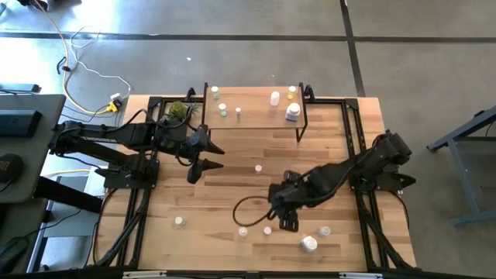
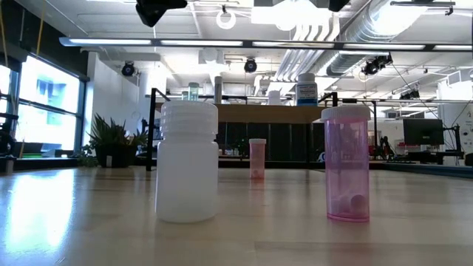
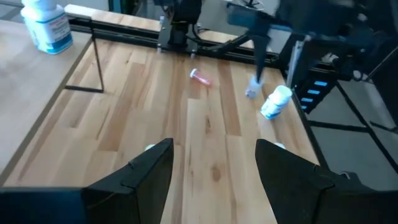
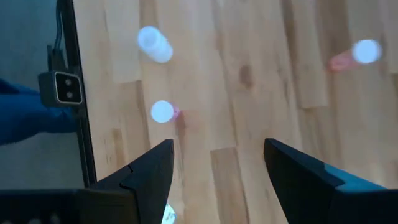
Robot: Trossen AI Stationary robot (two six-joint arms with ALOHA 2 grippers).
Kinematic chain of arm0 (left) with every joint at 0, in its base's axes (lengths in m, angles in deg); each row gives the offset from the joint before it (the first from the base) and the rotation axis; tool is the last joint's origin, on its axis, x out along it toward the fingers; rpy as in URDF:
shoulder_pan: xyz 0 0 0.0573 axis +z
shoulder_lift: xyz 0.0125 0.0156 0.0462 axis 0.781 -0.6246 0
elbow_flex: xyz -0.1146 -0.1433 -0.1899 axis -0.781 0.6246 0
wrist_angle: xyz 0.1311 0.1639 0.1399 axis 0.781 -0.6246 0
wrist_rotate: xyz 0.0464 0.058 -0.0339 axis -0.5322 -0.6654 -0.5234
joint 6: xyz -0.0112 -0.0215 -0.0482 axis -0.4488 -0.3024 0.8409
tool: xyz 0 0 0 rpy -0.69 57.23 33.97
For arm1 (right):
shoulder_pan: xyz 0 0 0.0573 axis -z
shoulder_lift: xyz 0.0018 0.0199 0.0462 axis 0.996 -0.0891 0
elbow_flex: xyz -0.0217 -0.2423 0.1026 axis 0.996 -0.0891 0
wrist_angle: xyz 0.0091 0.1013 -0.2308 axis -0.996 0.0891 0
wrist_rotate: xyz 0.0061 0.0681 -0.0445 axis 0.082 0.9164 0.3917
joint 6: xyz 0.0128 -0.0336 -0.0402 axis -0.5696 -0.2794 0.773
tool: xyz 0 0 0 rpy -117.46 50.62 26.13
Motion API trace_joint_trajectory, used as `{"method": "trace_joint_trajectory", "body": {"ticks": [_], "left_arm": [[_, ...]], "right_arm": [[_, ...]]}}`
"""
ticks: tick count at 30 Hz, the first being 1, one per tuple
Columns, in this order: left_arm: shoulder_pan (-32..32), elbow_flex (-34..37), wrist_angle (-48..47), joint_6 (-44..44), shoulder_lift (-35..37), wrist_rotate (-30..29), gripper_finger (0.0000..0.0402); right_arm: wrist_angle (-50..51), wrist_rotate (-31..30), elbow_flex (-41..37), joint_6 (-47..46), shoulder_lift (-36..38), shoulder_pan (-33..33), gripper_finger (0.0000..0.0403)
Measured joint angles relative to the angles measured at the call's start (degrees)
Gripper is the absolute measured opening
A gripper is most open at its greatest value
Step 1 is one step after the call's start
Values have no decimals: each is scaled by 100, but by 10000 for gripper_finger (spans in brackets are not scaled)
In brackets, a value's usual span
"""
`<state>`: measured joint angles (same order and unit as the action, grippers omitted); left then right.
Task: Pick and place medicine bottles onto shelf by color
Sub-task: Put the pink pill bottle on the shelf
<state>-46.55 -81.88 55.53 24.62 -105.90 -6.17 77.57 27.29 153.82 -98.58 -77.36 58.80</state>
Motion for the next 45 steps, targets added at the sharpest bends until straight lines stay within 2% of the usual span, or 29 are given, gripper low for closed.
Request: {"method": "trace_joint_trajectory", "body": {"ticks": [9,22,45], "left_arm": [[2,0,-15,144,0,-124,218],[2,0,-13,157,0,-122,218],[2,0,-443,236,-2,-122,218]], "right_arm": [[-383,268,-5,229,-711,-271,240],[-1238,302,-7,848,-1294,-361,240],[-1438,400,-6,601,-1955,-367,240]]}}
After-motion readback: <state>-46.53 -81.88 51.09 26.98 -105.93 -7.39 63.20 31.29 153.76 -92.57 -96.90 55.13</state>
